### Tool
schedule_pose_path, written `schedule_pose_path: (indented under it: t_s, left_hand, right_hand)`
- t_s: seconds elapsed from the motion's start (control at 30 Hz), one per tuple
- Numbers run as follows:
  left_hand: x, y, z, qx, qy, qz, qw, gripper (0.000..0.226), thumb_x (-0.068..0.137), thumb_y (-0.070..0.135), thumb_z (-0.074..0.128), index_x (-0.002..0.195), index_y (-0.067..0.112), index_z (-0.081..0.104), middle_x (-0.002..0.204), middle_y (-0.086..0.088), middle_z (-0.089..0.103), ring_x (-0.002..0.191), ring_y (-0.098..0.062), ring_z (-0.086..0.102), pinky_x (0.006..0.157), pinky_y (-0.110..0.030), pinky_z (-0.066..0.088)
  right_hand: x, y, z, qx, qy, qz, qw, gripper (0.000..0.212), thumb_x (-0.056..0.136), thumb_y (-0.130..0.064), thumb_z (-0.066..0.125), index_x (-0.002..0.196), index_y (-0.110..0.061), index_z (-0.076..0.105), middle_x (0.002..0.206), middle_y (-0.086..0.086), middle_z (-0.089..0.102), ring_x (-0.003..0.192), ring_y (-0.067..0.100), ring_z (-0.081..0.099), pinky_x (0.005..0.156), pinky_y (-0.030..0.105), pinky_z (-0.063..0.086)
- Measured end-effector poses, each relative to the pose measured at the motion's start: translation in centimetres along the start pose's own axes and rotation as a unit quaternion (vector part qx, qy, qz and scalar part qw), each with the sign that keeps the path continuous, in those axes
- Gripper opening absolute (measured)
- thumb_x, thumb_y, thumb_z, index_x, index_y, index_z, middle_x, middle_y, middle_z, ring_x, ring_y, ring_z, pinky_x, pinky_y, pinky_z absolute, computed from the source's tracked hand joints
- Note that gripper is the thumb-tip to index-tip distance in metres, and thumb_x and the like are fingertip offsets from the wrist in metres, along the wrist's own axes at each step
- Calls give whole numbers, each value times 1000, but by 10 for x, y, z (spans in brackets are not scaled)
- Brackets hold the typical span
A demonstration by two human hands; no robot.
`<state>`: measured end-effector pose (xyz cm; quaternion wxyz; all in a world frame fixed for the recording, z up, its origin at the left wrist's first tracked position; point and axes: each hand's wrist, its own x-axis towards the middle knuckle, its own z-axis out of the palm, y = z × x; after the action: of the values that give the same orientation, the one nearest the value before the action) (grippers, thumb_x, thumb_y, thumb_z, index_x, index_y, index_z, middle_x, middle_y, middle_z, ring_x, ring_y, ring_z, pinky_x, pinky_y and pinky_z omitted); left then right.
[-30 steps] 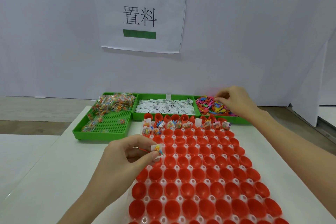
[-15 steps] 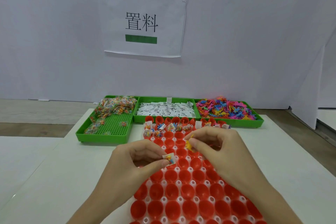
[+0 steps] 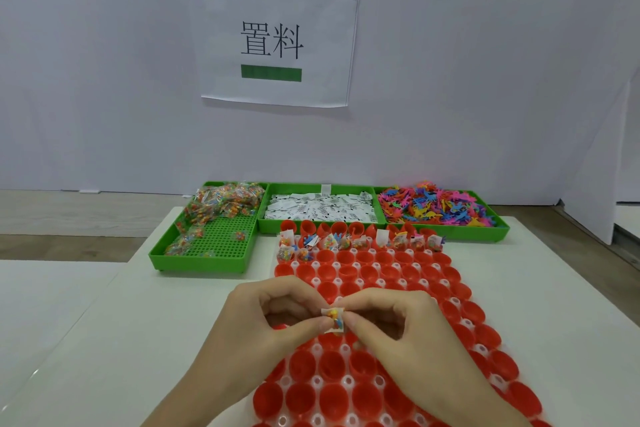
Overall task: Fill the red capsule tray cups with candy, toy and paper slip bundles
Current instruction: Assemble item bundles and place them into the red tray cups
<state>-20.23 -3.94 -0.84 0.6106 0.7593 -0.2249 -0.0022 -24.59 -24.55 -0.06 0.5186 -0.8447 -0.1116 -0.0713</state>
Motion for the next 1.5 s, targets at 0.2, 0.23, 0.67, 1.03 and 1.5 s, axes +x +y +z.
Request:
schedule_pose_path:
  t_s: [0.2, 0.23, 0.67, 1.03, 1.5]
  left_hand:
    - [-2, 5, -1, 62, 25, 64, 996, 20, 73, 19, 87, 87, 29, 76, 82, 1, 77, 78, -17, 76, 74, -22, 60]
    - [-2, 6, -1, 64, 27, 69, 995, 22, 73, 19, 87, 89, 29, 76, 83, 2, 77, 77, -17, 76, 74, -22, 60]
    - [-5, 10, 8, 10, 43, 30, 999, 20, 77, 15, 86, 86, 32, 82, 83, 6, 80, 80, -13, 78, 76, -25, 61]
    - [57, 6, 1, 166, 104, 78, 978, 13, 81, 14, 85, 79, 24, 77, 72, 13, 75, 72, -1, 72, 69, -17, 58]
    - [110, -32, 8, 337, 77, 49, 937, 13, 82, 19, 82, 78, 31, 77, 74, 17, 70, 96, -14, 47, 73, -24, 35]
  right_hand:
    - [-2, -2, 1, 16, -12, -21, 1000, 23, 93, -22, 73, 106, -41, 78, 97, -18, 76, 95, 3, 72, 81, 21, 58]
    - [-2, -2, 2, 18, -3, -24, 1000, 23, 92, -20, 75, 104, -39, 78, 96, -18, 76, 94, 4, 72, 81, 21, 58]
    - [11, -1, -9, 43, 1, -12, 999, 15, 88, -19, 79, 93, -33, 79, 88, -11, 79, 87, 5, 75, 80, 18, 57]
    - [86, 1, -28, 11, -41, 0, 999, 9, 84, -15, 83, 93, -18, 81, 84, -4, 80, 84, 9, 77, 78, 17, 57]
    - [137, 31, -15, -183, -15, 41, 982, 8, 82, -22, 84, 90, -21, 84, 80, -4, 79, 78, 8, 74, 79, 30, 61]
